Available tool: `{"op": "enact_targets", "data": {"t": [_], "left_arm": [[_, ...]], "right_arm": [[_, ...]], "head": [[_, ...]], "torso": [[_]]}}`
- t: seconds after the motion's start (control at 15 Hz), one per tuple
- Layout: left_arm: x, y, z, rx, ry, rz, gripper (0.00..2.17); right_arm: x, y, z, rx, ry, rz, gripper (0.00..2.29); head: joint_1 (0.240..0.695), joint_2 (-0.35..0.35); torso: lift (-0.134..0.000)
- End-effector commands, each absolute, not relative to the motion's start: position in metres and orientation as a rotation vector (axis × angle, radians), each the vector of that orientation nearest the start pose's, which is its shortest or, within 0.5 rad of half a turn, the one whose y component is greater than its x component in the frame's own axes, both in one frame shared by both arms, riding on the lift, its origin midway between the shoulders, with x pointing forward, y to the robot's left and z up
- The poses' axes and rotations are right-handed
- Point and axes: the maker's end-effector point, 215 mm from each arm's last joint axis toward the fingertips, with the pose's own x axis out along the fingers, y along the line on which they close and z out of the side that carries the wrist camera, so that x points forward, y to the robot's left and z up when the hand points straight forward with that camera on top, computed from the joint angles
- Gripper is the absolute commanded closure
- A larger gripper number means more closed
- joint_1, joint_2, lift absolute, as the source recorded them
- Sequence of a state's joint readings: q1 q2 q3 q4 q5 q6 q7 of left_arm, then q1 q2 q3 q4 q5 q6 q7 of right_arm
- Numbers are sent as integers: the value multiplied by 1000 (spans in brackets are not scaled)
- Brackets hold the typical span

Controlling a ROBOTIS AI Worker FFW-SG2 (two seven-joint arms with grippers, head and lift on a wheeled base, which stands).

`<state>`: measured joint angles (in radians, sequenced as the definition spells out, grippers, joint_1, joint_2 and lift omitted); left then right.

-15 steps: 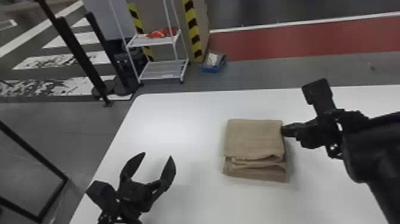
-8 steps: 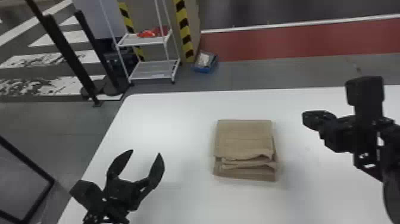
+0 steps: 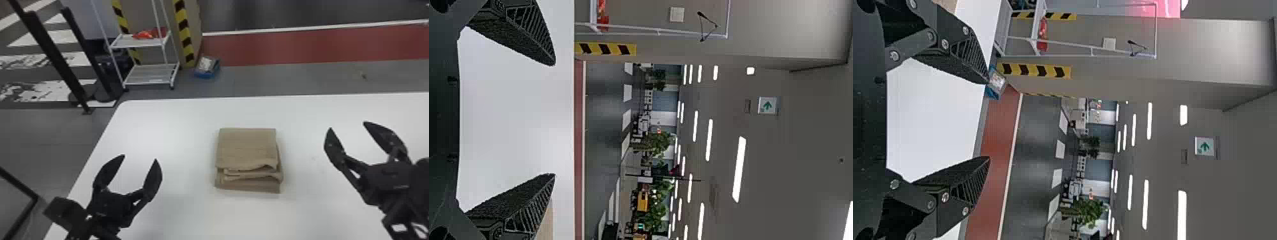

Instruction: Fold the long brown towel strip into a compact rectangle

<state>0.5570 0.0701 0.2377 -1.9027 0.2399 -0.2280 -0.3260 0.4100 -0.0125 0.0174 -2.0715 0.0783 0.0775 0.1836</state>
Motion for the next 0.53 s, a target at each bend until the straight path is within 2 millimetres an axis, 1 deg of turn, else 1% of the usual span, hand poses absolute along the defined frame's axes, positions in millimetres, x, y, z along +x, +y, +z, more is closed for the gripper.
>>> {"op": "enact_targets", "data": {"t": [0.0, 0.07, 0.13, 0.2, 0.27, 0.47], "left_arm": [[405, 307, -344, -31, -49, -104, 83], [403, 304, -346, -31, -46, -105, 83], [402, 299, -347, -33, -43, -112, 83], [402, 296, -347, -19, -37, -115, 83], [402, 294, -347, -8, -33, -113, 83], [399, 297, -340, 0, -39, -108, 83]], "right_arm": [[446, -187, -320, -49, -15, 147, 188], [436, -186, -322, -22, -25, 123, 188], [433, -183, -325, -14, -32, 116, 188], [433, -179, -326, -4, -34, 103, 188], [431, -173, -323, 8, -49, 103, 188], [428, -160, -327, 22, -43, 109, 188]], "head": [[695, 163], [695, 158], [695, 153], [695, 151], [695, 152], [695, 165]], "torso": [[-125], [-125], [-125], [-125], [-125], [-125]]}}
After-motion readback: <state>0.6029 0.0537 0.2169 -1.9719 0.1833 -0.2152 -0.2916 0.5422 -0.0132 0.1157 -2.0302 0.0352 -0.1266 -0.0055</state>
